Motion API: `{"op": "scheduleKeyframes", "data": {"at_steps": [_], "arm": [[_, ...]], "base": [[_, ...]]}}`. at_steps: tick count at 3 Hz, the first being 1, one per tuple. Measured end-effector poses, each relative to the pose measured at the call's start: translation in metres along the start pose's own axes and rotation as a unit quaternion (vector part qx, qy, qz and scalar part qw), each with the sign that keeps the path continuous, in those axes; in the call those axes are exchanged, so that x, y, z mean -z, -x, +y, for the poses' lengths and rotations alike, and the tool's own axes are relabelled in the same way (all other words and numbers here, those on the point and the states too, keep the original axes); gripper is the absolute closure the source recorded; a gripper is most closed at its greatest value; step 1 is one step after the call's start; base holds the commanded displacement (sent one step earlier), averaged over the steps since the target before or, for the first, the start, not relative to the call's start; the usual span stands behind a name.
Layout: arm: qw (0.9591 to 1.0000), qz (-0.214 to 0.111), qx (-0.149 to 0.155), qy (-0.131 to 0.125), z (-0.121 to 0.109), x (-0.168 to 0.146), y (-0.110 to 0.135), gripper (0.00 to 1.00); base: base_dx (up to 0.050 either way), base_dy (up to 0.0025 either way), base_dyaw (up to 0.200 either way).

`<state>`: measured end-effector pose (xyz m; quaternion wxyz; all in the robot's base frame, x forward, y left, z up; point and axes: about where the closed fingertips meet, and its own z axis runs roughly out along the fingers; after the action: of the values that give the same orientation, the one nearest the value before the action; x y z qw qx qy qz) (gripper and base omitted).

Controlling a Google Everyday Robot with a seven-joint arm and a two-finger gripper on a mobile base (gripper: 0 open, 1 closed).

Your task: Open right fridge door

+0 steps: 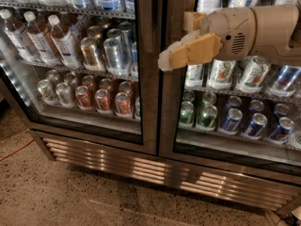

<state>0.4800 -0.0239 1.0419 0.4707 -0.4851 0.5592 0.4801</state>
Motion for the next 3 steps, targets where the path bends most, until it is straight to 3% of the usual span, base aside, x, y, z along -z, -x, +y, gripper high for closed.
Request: {"op": "scheduleKeyframes", "data": {"at_steps": [3], "arm": [[1.0,0.0,0.0,0.0,0.0,-0.0001,0.0,0.65]], "base": [[0.0,0.0,0.0]]}}
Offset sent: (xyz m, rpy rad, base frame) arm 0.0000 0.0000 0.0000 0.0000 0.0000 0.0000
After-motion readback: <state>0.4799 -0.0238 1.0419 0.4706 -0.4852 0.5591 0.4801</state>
